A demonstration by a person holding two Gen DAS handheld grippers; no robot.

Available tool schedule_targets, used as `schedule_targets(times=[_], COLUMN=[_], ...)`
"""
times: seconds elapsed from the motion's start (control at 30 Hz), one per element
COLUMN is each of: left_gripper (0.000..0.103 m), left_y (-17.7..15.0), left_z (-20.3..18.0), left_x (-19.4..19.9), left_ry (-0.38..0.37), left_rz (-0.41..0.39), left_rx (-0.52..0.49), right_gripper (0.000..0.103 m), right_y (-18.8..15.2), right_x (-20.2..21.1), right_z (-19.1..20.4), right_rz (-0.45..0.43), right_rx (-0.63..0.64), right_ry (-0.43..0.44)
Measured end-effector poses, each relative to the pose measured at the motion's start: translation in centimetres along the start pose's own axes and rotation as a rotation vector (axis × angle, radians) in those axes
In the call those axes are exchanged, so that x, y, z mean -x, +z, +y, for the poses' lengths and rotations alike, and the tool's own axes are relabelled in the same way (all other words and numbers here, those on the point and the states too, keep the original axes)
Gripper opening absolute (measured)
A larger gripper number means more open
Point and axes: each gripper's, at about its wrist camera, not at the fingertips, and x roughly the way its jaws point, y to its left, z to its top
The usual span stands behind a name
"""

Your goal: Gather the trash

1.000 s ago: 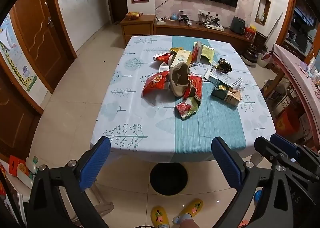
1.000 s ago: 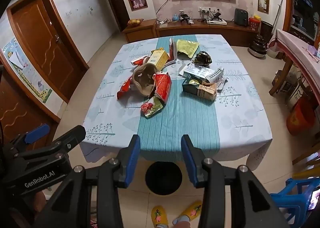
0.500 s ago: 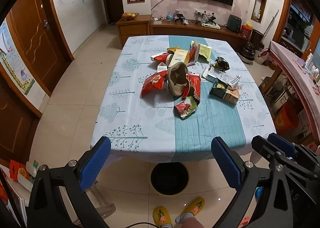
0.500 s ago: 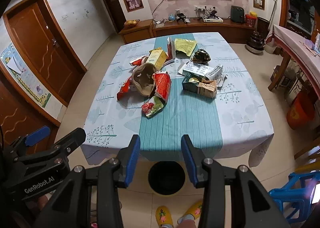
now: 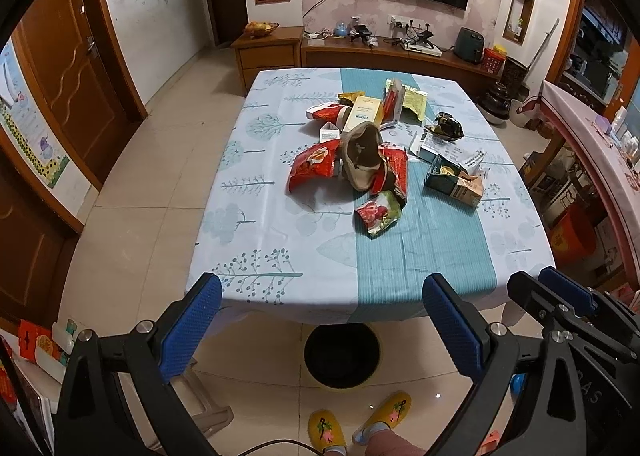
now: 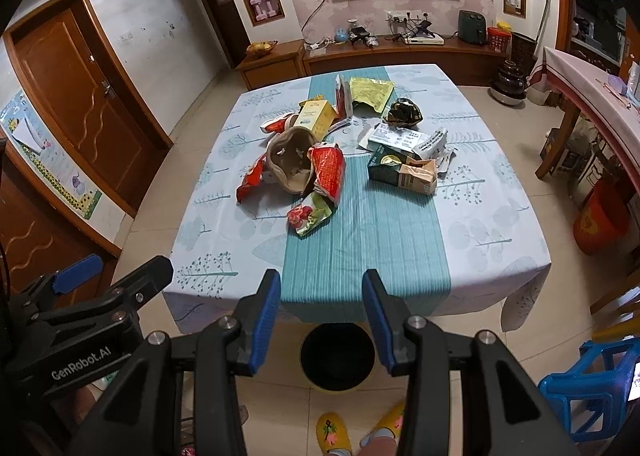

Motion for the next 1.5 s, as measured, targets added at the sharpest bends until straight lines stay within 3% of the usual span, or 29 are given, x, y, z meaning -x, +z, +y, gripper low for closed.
schedule_targets(times=[1.13, 1.5], left_gripper=[0.1, 0.1], left_y=[0.7, 0.5], left_z=[2.4, 1.5], left_x=[-0.2, 0.2], left_ry=[-0.024, -0.035], left_rz=[-0.017, -0.051], left_rx=[-0.002, -0.041], right_gripper=[0.043, 0.043], right_y=[-0.4, -1.1], right_x=[0.2, 0.9], right_z=[1.6, 1.4], right_rz=[-0.032, -0.059], right_rx=[-0.019, -0.047], right_ry=[-0.002, -0.013])
